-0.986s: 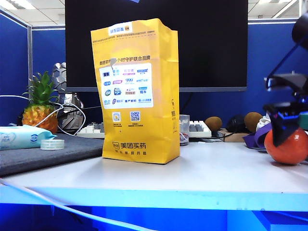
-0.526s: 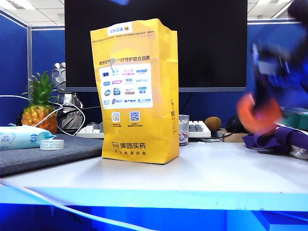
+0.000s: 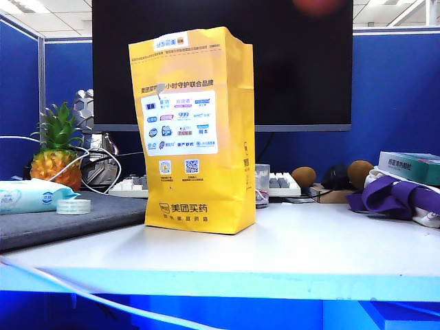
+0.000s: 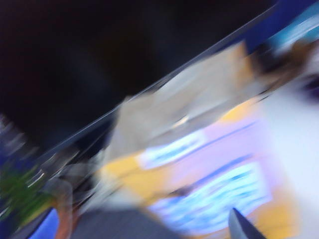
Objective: Pick up the orange and throw it into the yellow paper bag.
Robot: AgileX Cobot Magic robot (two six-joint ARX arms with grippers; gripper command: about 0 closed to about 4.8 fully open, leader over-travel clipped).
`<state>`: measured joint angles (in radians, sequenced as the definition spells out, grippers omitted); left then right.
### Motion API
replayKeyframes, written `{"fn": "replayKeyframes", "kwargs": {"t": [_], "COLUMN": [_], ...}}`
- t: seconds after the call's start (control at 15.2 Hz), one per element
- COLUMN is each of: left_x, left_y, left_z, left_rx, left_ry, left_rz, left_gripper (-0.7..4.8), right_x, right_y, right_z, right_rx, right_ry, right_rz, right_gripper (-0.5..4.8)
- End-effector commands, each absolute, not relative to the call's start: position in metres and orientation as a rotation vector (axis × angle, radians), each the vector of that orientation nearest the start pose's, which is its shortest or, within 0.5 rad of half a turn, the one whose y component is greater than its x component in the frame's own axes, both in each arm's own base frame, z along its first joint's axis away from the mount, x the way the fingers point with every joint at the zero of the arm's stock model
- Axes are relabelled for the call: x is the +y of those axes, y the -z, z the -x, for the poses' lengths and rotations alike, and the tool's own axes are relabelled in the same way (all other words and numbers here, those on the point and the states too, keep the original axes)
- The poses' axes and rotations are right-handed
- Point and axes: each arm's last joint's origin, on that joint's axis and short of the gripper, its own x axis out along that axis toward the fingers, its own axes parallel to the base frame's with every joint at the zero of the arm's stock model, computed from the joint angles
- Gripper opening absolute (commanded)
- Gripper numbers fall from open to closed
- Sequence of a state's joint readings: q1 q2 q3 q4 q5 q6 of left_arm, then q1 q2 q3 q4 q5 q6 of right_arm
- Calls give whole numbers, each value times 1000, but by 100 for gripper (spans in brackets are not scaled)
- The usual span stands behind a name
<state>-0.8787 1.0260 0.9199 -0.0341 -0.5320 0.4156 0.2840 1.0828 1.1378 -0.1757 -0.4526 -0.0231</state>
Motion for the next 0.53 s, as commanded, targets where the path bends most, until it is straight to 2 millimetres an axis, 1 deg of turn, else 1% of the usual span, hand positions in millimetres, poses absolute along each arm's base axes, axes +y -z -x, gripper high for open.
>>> {"fn": "replayKeyframes", "kwargs": {"t": [0.07,0.2,0.26,0.33,0.46,0.53], "left_x": [-152,-143,-137,-131,-124,-121], "left_y": [-362,-362,-361,-359,-358,-358], "left_z": [-150,-152,-155,-160,-165,-167], "left_rx": [-49,-26,2,33,38,36], "left_ry": [579,617,635,703,768,780], "left_rz": [-442,-398,-369,-342,-325,-317], "left_gripper": [479,479,479,479,479,479], "right_x": [100,113,125,136,152,157], "right_y": [-426,-426,-426,-424,-415,-405], "right_z": [-235,-253,-265,-285,-303,-313], "right_rx": [-13,6,21,44,88,118], "right_ry": [-908,-973,-1006,-1027,-1070,-1067], "right_rz": [-21,-24,-28,-37,-61,-64], "right_gripper": [149,149,149,149,149,155]}}
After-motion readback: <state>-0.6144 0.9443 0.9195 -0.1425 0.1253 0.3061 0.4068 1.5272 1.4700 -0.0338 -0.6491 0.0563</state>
